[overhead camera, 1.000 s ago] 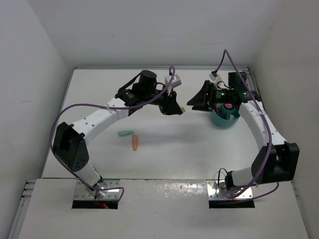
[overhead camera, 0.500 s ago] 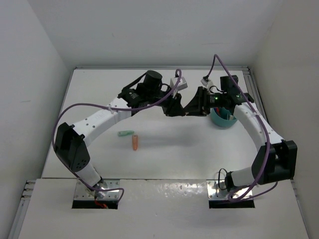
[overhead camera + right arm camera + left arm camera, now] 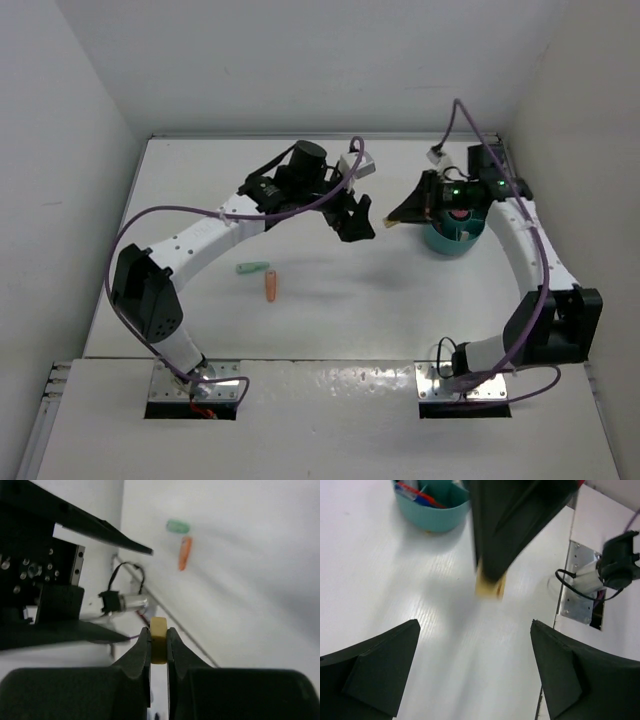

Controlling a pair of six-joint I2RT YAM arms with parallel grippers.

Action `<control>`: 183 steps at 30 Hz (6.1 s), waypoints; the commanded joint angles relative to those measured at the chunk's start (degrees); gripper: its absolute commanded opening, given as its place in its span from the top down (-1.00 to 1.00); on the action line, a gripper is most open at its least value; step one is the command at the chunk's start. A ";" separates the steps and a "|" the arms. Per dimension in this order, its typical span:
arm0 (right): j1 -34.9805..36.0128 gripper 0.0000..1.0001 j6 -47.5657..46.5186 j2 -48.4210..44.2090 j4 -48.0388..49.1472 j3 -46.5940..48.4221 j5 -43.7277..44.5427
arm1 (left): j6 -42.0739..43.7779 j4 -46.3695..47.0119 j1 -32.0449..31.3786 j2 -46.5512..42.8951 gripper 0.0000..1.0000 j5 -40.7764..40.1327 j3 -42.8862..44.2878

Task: Sort the stationery into containers
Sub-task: Place the stationery in the storage box, then pick up the stationery from the center of the board, then place the stationery in the storage box.

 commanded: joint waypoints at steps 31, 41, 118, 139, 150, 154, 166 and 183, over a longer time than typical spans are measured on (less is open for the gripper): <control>-25.30 1.00 -43.05 6.53 -5.20 6.91 39.53 | -1.28 -7.81 22.60 -0.22 -1.00 -15.10 -2.59; -25.04 1.00 -38.74 12.14 -1.15 8.05 38.47 | -2.24 -8.25 28.40 0.84 -1.00 -9.84 -4.52; 0.35 -0.10 4.66 -7.80 13.41 -6.09 6.49 | 15.78 -2.09 14.36 -15.16 0.86 -4.65 -16.76; 9.32 -0.24 5.56 -5.25 17.84 -0.56 9.64 | 19.64 -7.46 -2.80 -8.04 0.86 -13.69 -2.59; 9.32 0.35 -0.33 -5.86 12.91 -0.30 10.08 | 19.56 -6.41 -2.98 -6.90 0.88 -18.09 -1.27; 9.32 0.71 -1.65 -5.95 12.04 0.66 10.87 | 19.29 -6.40 -3.06 -6.81 0.90 -17.74 -1.01; -0.14 1.00 -13.15 -6.92 2.38 9.01 16.15 | 10.68 -5.53 5.27 -7.95 -1.00 -20.01 -1.09; -30.14 1.00 -42.16 -1.39 -12.14 15.53 23.09 | 3.12 -3.86 18.12 -4.43 -1.00 -14.13 -4.78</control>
